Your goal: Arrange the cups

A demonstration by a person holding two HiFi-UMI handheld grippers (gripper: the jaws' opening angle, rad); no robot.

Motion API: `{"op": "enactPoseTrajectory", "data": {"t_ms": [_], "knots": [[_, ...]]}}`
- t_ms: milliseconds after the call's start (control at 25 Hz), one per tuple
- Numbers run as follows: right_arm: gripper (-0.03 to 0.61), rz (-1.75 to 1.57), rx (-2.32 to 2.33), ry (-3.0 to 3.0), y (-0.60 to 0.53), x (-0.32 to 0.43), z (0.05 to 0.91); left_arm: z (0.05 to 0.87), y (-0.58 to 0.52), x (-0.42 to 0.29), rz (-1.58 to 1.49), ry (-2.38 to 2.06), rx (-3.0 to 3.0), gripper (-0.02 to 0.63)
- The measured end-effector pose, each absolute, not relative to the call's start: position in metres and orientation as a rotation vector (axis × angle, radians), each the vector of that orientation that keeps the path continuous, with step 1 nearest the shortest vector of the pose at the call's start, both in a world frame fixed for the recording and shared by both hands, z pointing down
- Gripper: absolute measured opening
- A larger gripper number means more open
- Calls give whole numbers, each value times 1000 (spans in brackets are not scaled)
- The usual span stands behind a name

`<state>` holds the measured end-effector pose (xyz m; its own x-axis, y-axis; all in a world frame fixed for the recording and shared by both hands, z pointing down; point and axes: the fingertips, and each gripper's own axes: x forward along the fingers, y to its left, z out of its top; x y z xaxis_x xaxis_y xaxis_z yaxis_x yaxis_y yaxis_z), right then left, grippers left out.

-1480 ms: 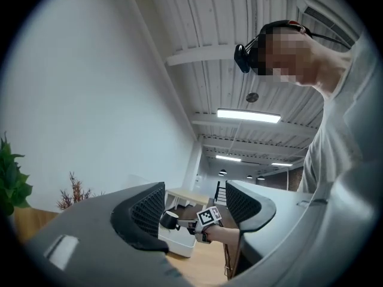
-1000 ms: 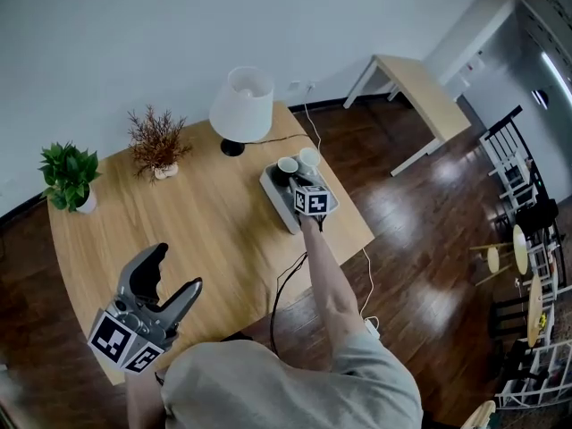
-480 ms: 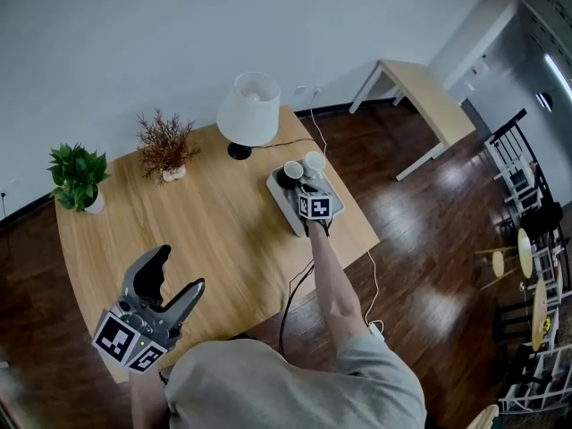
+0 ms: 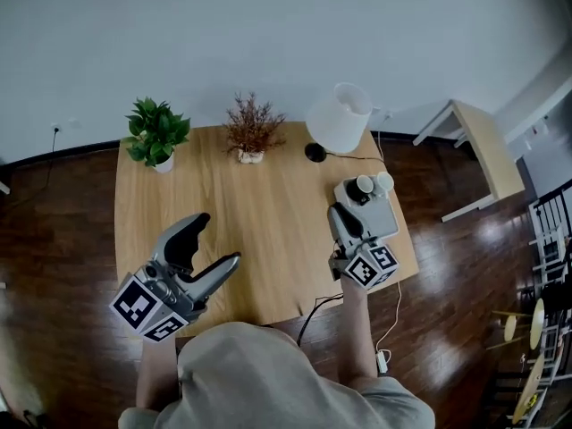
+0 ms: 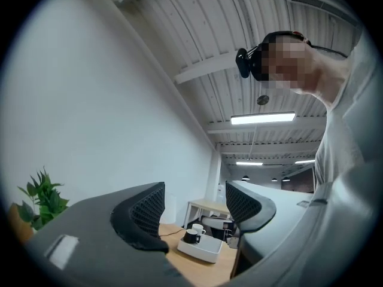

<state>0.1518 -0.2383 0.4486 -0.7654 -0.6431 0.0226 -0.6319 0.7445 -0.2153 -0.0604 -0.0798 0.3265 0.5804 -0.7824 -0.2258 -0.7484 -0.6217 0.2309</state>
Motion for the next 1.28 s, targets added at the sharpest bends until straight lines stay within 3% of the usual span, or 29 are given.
{"op": "enactPoseTrajectory", "data": {"t_ms": [200,480,1280], "knots": [[64,-86,-624,2928,-157,49,355,303,-58,-98,-551,-1419,2689,311],[64,183,-336,2976,-87,-30,306,270,-27,-142,-665,-1539,2702,311],[64,298,-302,3039,-57,-73,302,263,-3,-173,-739,-1570,2735,310]]}}
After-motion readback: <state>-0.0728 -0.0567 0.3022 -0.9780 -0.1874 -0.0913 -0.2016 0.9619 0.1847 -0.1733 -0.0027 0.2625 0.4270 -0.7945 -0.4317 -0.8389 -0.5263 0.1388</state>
